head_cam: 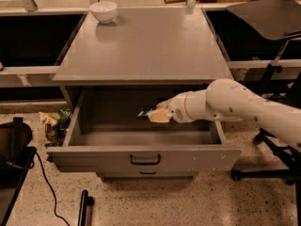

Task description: Place rxbar blueberry into top drawer

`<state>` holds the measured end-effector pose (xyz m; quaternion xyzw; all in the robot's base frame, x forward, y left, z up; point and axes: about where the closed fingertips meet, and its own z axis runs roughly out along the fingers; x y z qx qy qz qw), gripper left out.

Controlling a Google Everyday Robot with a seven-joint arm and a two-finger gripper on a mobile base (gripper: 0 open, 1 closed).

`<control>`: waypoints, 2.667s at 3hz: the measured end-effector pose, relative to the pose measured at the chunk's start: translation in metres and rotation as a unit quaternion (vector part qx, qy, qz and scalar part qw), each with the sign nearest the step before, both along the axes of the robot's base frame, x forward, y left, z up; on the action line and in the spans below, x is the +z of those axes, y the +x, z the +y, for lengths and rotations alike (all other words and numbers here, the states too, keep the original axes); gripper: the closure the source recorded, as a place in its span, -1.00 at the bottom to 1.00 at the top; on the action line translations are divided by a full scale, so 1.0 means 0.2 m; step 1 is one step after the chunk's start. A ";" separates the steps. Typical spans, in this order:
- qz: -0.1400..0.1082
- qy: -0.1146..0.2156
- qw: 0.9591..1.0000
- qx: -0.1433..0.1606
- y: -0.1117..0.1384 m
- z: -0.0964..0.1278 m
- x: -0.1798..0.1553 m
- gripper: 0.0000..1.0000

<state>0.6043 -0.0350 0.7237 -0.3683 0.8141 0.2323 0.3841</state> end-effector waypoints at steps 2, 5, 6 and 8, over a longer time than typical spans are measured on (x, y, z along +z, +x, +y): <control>0.024 -0.047 0.998 -0.031 0.22 -0.07 -0.21 1.00; 0.069 -0.046 0.995 -0.061 0.25 -0.08 -0.42 -0.30; 0.072 -0.046 0.994 -0.062 0.25 -0.08 -0.43 -0.77; 0.048 -0.009 0.996 -0.073 0.20 -0.19 -0.33 -1.00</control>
Offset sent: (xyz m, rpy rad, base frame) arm 0.0594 -0.0248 -0.0666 -0.1442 0.0843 -0.1152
